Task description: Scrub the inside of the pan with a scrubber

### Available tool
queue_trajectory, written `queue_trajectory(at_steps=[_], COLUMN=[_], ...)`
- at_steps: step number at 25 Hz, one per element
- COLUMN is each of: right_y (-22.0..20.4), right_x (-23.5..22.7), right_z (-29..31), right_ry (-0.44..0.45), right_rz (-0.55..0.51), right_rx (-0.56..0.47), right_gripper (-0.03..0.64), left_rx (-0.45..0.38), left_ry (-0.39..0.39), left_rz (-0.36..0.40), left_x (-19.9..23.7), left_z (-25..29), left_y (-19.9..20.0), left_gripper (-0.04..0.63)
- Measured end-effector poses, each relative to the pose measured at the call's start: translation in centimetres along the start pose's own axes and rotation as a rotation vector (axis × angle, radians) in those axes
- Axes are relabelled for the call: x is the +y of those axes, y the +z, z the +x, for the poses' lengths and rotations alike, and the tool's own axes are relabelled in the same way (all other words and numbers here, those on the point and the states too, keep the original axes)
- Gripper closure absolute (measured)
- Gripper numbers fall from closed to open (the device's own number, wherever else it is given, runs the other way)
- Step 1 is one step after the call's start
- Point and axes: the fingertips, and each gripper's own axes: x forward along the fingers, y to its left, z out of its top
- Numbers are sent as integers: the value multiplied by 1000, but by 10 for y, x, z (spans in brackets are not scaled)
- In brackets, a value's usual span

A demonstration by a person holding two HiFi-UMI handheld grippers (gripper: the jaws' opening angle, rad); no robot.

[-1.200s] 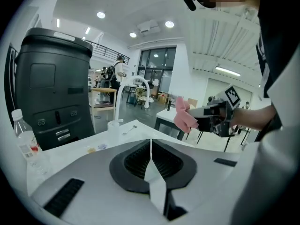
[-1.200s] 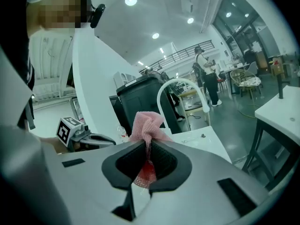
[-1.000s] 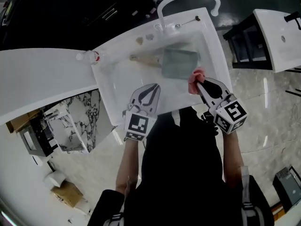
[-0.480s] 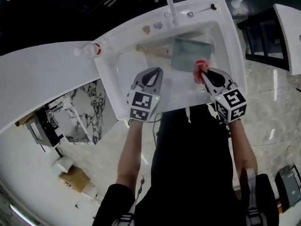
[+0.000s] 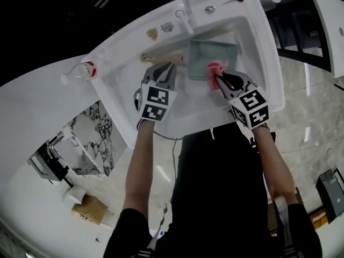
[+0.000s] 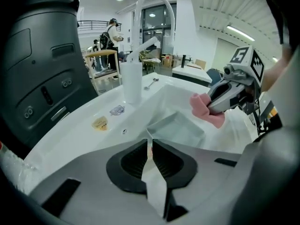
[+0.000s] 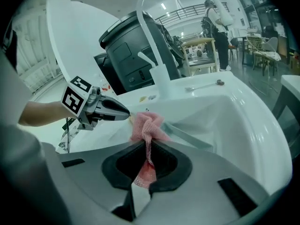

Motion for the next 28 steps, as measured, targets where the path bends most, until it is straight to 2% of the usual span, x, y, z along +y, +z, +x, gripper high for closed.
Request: queue_trajectory(at_steps=[2, 6, 7, 11, 12, 13, 14, 17, 20, 22, 28], right_y=[-5, -11, -13, -16, -18, -20, -22, -29, -38, -44, -57], right_x=[-4, -10, -12, -21, -25, -28, -31, -31, -28, -26, -21], right_z=[8, 26, 30, 46, 49, 53, 57, 72, 89, 100, 126], right_ry=[-11, -33, -38, -63, -73, -84, -92, -96, -81, -73, -60], right_rz=[13, 39, 43, 70, 79, 89, 97, 91, 90, 108, 113], right_rx=[14, 35, 39, 44, 48, 53, 60, 89, 121, 139, 200], right_gripper=[577, 577, 577, 577, 577, 577, 577, 577, 577, 577, 577], left_rx=[28, 83, 91, 125, 137, 151, 163, 183, 211, 225, 227], left_ry=[-12, -13, -26, -76, -88, -105, -123, -148, -160, -171, -201], left_rz=[42, 233, 261, 314, 335, 355, 371, 416, 479, 505, 495], left_x=[6, 19, 20, 24, 24, 23, 22, 23, 25, 26, 27], left_z=[9, 24, 27, 37, 39, 41, 43, 48, 55, 59, 69], left_y=[-5, -15, -17, -23, -25, -27, -29, -35, -43, -47, -56], left_gripper=[560, 560, 560, 558, 539, 478, 463, 460, 419, 414, 394])
